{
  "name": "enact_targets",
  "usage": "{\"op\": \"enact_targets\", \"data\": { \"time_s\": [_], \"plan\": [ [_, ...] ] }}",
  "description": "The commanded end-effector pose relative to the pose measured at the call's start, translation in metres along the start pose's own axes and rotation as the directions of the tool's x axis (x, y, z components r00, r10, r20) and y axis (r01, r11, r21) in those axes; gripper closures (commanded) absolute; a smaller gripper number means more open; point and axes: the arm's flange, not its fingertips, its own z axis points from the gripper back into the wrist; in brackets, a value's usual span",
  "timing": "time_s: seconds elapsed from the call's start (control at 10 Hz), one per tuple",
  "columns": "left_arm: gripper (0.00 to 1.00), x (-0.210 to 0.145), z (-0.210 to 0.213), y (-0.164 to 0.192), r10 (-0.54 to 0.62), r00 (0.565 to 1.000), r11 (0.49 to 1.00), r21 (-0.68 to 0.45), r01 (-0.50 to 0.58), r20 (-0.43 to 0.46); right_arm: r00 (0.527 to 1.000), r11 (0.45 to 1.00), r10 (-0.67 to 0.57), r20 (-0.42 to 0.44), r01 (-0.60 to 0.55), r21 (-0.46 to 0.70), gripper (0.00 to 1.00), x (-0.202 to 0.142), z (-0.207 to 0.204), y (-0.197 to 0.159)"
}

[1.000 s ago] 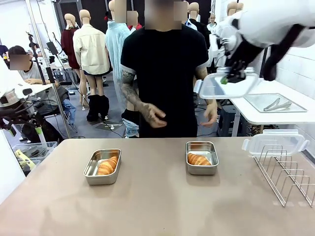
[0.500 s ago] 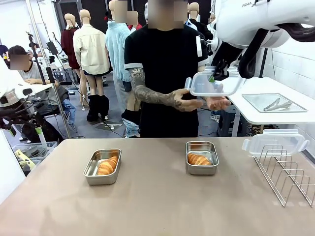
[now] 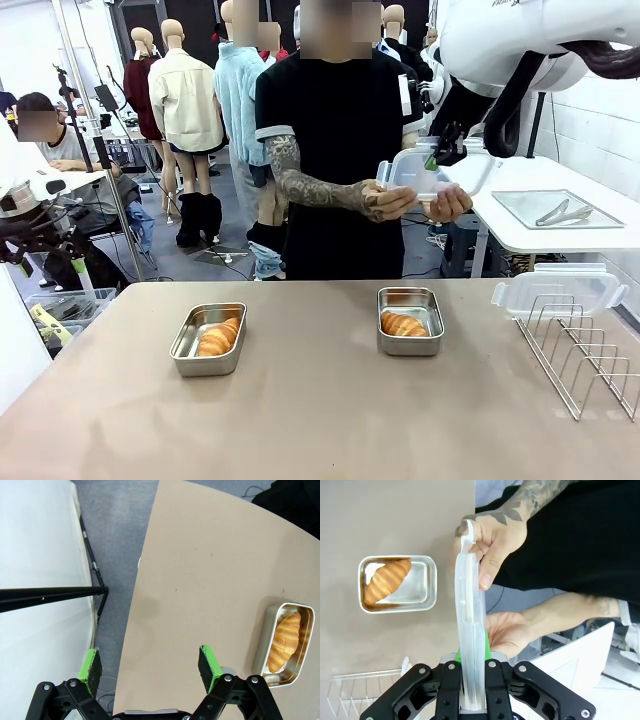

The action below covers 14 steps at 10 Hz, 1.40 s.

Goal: Place the bread in airtight containers.
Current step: Pick up one Airtight Container lid and hand it to the human.

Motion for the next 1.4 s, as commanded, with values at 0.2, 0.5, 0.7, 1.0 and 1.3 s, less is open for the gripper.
{"op": "enact_targets", "data": {
  "time_s": [0.2,0.5,0.7,1.0,1.3],
  "plan": [
    [0.0,-0.002,0.001,0.001,0.003,1.0,1.0,0.01,-0.003,0.001,1.0,0.99,0.004,0.021,-0.006,0.138,0.71,-0.008,0.011,0.007],
    [0.0,-0.002,0.001,0.001,0.003,1.0,1.0,0.01,-0.003,0.001,0.996,0.973,0.03,-0.079,-0.011,0.23,0.15,-0.016,0.042,0.043],
    [0.0,-0.002,0.001,0.001,0.003,1.0,1.0,0.01,-0.003,0.001,0.992,0.944,0.005,-0.127,0.037,0.327,0.0,-0.037,0.071,0.078],
    [0.0,-0.002,0.001,0.001,0.003,1.0,1.0,0.01,-0.003,0.001,0.984,0.914,-0.079,-0.16,0.136,0.382,0.0,-0.092,0.08,0.095],
    [0.0,-0.002,0.001,0.001,0.003,1.0,1.0,0.01,-0.003,0.001,0.979,0.918,-0.094,-0.181,0.155,0.365,0.0,-0.14,0.065,0.095]
  ]
}}
